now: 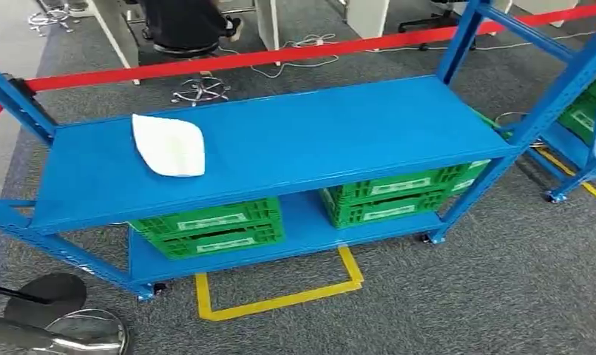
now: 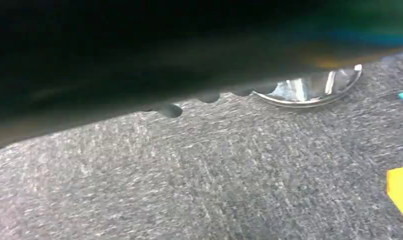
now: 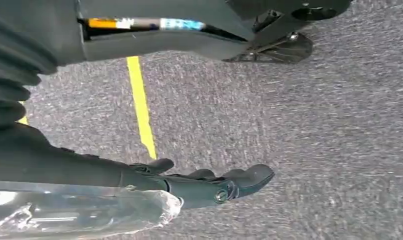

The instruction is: Take the parts from the cabinet and place them on the table.

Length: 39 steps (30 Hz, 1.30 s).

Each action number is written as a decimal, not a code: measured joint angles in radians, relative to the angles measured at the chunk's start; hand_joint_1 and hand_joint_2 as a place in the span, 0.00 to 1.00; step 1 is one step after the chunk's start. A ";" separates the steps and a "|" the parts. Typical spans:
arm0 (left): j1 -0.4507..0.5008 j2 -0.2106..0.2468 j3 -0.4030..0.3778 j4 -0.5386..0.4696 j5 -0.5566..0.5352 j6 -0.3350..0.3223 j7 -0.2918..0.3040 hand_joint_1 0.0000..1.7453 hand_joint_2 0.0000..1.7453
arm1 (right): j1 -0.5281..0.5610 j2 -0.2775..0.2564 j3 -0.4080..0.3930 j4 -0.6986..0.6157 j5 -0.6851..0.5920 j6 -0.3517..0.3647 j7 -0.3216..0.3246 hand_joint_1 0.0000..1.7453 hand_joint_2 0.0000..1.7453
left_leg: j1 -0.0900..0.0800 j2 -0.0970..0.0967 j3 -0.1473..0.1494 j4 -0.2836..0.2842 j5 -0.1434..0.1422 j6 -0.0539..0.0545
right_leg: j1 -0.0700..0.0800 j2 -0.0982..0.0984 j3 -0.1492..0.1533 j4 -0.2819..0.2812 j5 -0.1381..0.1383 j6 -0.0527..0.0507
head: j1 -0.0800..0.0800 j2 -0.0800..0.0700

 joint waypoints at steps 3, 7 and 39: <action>0.006 0.000 0.007 0.000 -0.001 0.000 0.000 0.00 0.00 | -0.006 0.000 0.000 0.000 0.004 0.002 0.000 0.00 1.00 | 0.000 -0.021 0.001 -0.013 0.006 0.018 | -0.002 -0.018 0.021 -0.006 -0.002 0.016 | -0.001 0.000; 0.005 -0.001 0.009 0.000 -0.005 0.000 0.000 0.00 0.00 | -0.004 0.000 0.000 0.000 0.010 0.007 -0.002 0.00 1.00 | 0.003 -0.044 0.004 -0.017 0.012 0.031 | -0.008 0.056 -0.091 0.213 -0.119 0.028 | 0.006 0.000; -0.004 0.002 0.022 0.011 -0.033 0.031 0.004 0.00 1.00 | -0.036 0.001 0.000 0.064 -0.027 -0.017 0.068 0.00 0.00 | 0.006 -0.034 0.019 -0.026 0.005 0.028 | -0.009 0.059 -0.147 0.295 -0.132 0.031 | 0.007 0.000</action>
